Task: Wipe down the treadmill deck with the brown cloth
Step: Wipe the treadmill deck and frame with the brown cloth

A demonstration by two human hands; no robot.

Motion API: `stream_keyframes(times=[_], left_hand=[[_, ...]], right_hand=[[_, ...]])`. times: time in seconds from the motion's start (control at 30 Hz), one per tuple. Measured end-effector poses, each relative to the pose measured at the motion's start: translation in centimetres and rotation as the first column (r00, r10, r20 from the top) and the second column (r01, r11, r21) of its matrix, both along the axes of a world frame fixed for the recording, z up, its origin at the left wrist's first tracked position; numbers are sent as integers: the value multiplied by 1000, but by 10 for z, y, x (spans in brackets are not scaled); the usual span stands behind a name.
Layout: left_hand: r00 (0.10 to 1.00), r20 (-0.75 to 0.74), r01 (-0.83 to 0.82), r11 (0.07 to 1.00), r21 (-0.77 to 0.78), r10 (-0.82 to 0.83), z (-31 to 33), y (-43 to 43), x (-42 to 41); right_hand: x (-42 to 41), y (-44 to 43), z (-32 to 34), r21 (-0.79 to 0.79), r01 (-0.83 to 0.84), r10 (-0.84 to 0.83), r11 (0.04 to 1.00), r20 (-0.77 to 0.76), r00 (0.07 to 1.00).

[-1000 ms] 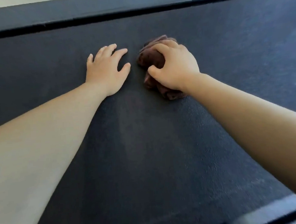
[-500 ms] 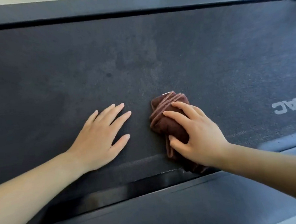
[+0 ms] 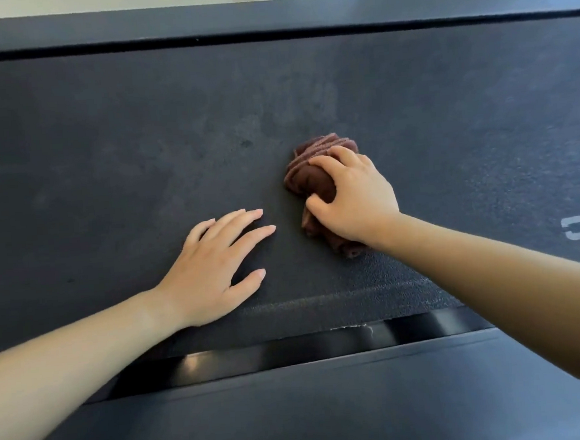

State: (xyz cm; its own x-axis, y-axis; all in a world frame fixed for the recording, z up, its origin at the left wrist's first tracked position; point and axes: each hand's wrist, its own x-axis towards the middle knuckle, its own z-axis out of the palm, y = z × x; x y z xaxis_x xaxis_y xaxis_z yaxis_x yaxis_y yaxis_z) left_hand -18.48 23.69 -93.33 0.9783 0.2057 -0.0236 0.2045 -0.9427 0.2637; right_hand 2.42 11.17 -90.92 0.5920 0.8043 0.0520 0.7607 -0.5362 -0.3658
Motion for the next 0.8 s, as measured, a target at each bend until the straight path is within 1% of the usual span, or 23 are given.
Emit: stream_keyframes(times=[0.13,0.2,0.33,0.47,0.57,0.63,0.7,0.8], left_hand=[[1000,25,4,1000,17,-4,1,19,16],[1000,21,-21,1000,19,21,1,30,30],[996,-6,-94,995,30,94,-1,59,73],[997,-6,-78,996,45,78,-5,98,129],[998,-16,-58,993,104,60,-6,136,174],[990,-12,-138,984,116,141,-7,158,199],[969,31,-247,966,80,246,-11,169,214],[952,128,-288,955,65,278,-17,169,216]], right_hand=[[-24,-37,-5,25,-59,59,998,-9,998],[-23,-38,-7,30,-45,46,999,-8,999],[2,-3,-8,35,8,-8,999,-19,1000],[50,45,-9,67,133,-132,989,-6,991],[89,77,-9,95,189,-190,977,-3,982],[109,94,-10,101,212,-212,972,-6,977],[126,109,-12,106,235,-237,966,4,971],[142,128,-15,123,263,-267,957,13,964]])
